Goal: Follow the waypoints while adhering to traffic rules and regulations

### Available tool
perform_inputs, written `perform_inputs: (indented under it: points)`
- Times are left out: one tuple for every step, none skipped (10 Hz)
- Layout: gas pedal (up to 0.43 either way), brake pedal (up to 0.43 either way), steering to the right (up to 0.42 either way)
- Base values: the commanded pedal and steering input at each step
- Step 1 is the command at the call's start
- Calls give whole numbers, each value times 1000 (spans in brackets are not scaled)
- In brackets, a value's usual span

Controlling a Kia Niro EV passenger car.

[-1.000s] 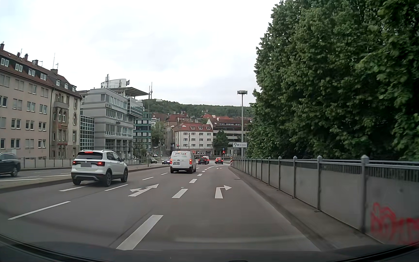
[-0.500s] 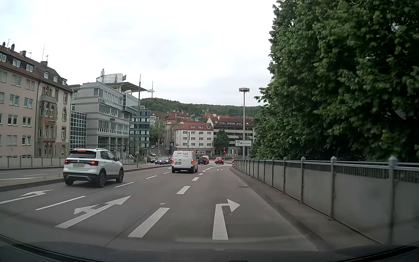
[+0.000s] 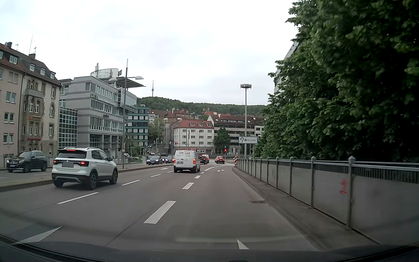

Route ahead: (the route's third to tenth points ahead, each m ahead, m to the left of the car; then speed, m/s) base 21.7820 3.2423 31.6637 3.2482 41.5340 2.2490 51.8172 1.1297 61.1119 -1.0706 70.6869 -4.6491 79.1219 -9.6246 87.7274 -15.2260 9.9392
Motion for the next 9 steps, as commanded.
perform_inputs:
  points:
    - [39, 0, -2]
    - [39, 0, -2]
    - [39, 0, -2]
    - [39, 0, -2]
    - [39, 0, -1]
    - [39, 0, -1]
    - [39, 0, -1]
    - [39, 0, -1]
    - [39, 0, -1]
